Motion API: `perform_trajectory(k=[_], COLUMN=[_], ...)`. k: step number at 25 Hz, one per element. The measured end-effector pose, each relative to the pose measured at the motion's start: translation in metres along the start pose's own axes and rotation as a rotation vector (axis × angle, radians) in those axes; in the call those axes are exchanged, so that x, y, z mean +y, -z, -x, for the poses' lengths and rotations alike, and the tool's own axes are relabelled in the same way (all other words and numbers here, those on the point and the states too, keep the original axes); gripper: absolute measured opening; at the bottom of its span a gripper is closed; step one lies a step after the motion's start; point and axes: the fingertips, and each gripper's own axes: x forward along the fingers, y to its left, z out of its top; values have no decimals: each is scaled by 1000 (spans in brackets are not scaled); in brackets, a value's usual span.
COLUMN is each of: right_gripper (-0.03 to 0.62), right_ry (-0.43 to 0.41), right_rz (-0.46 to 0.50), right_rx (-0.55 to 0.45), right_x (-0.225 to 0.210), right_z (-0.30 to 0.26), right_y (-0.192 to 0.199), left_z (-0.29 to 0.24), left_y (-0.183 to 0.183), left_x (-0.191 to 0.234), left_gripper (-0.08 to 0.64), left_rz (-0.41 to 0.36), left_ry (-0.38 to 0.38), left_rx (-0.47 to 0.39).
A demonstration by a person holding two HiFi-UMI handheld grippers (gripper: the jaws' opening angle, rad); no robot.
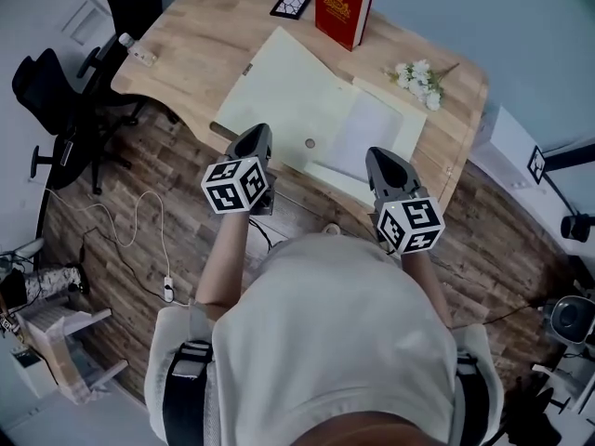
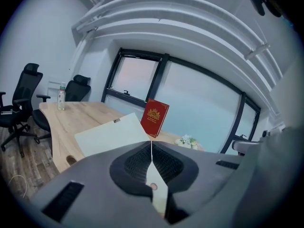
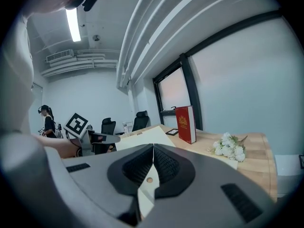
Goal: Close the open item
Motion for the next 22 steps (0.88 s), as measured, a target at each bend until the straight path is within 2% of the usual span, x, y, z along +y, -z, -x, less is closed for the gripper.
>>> perform_trajectory(k=[8,15,22], right_gripper=[18,18,18], right_ry=[-15,61,122], right_rz=[-10,-37,-52], right_rx=[34,12,2], right_x=[5,3,0], right_z=[-17,-32,-36], right_y=[5,-1,-1], left_z=[-19,-34,-58], left_y=[-25,-46,-57], left_x=[26,51,68], left_gripper=[21,21,21], left_rz=[-58,-97,-182], left_ry=[-26,8,50], left_rx=[45,111,180])
